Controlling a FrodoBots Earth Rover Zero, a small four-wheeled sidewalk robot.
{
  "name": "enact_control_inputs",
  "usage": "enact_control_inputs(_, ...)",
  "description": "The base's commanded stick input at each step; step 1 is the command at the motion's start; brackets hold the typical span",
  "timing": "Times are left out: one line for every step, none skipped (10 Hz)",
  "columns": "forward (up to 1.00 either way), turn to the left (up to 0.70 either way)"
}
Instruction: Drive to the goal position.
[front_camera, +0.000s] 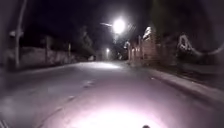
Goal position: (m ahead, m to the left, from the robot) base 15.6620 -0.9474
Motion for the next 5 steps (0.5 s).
enact_control_inputs(0.7, 0.0)
enact_control_inputs(0.7, 0.0)
enact_control_inputs(0.7, 0.0)
enact_control_inputs(0.7, 0.0)
enact_control_inputs(0.7, 0.0)
